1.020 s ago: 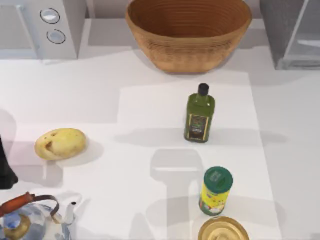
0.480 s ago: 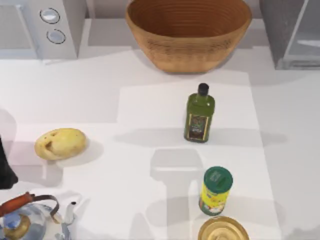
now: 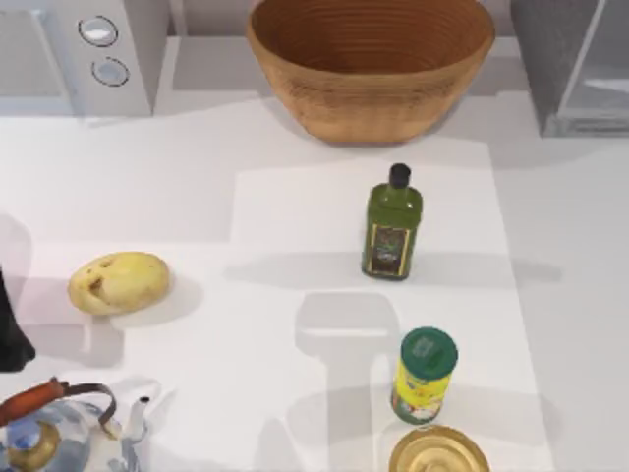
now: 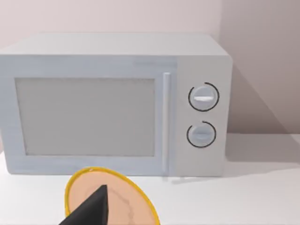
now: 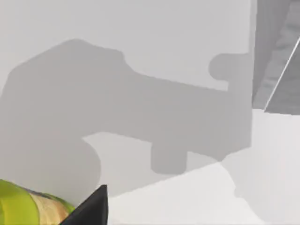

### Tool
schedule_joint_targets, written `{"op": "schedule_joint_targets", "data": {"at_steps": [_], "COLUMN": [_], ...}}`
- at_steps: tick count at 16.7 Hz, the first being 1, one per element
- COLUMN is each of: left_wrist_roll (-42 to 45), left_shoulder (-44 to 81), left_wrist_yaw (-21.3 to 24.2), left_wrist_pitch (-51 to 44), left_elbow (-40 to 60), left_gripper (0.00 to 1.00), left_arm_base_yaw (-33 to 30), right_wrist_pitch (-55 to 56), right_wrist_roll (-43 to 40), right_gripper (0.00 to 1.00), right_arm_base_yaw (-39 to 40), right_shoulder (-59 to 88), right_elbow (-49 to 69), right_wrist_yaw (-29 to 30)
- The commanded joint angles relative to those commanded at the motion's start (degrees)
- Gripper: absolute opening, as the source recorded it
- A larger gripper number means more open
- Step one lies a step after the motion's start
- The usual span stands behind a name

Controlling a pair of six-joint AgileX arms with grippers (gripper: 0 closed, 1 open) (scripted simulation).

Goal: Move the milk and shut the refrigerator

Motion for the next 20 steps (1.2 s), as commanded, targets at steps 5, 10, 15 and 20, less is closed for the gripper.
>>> {"op": "schedule_joint_targets", "data": {"at_steps": [5, 10, 15, 20], "left_wrist_roll": [0.0, 0.0, 0.0, 0.0], "left_shoulder": [0.0, 0.0, 0.0, 0.0], "left_wrist_yaw": [0.0, 0.0, 0.0, 0.0], "left_wrist_pitch": [0.0, 0.0, 0.0, 0.0], "left_elbow": [0.0, 0.0, 0.0, 0.0], "left_gripper": [1.0, 1.0, 1.0, 1.0], "left_arm_base_yaw": [0.0, 0.0, 0.0, 0.0], "right_wrist_pitch": [1.2, 1.4, 2.9, 13.3], "right_wrist_roll": [-14.7, -17.4, -15.5, -1.6], "right_gripper": [1.0, 1.0, 1.0, 1.0], "right_arm_base_yaw": [-13.6, -16.1, -14.4, -2.9], "right_shoulder": [13.6, 16.1, 16.2, 17.2], "right_elbow": [6.3, 7.5, 7.5, 8.9], "right_wrist_yaw": [-10.8, -13.1, -12.8, -10.3]}}
